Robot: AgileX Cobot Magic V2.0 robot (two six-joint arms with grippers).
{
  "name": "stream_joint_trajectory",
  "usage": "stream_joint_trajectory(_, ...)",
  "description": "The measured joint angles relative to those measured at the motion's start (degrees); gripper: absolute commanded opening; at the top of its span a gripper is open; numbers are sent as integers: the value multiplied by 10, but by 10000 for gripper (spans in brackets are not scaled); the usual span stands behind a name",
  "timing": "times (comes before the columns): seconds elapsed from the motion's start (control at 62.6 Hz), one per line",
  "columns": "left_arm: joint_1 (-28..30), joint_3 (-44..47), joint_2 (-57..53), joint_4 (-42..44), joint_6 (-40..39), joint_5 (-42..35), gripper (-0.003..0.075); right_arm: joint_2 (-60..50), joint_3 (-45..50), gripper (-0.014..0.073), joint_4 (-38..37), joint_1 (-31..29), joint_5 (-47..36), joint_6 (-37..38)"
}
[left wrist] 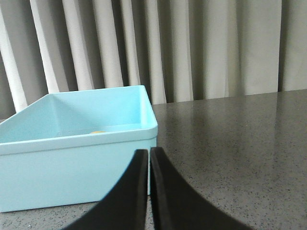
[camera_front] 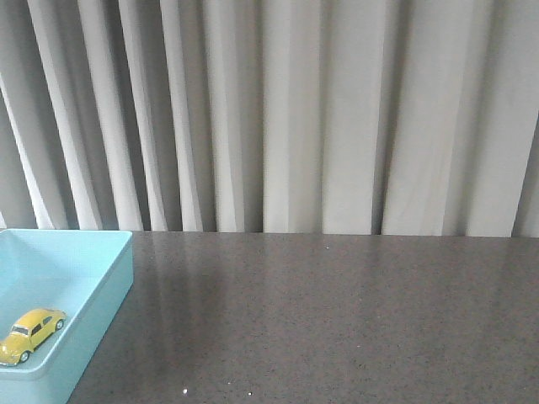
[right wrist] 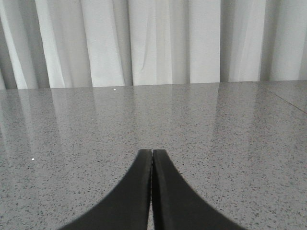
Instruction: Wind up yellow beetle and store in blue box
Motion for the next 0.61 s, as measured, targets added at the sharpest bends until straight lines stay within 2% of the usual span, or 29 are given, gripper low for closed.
stream_joint_trajectory(0.208, 0, 0, 0, 0, 0, 0, -6, 0, 0, -7, 18, 0, -3, -40)
stream_joint_trajectory(0.607, 0, 0, 0, 0, 0, 0, -6, 0, 0, -7, 21, 0, -5, -42)
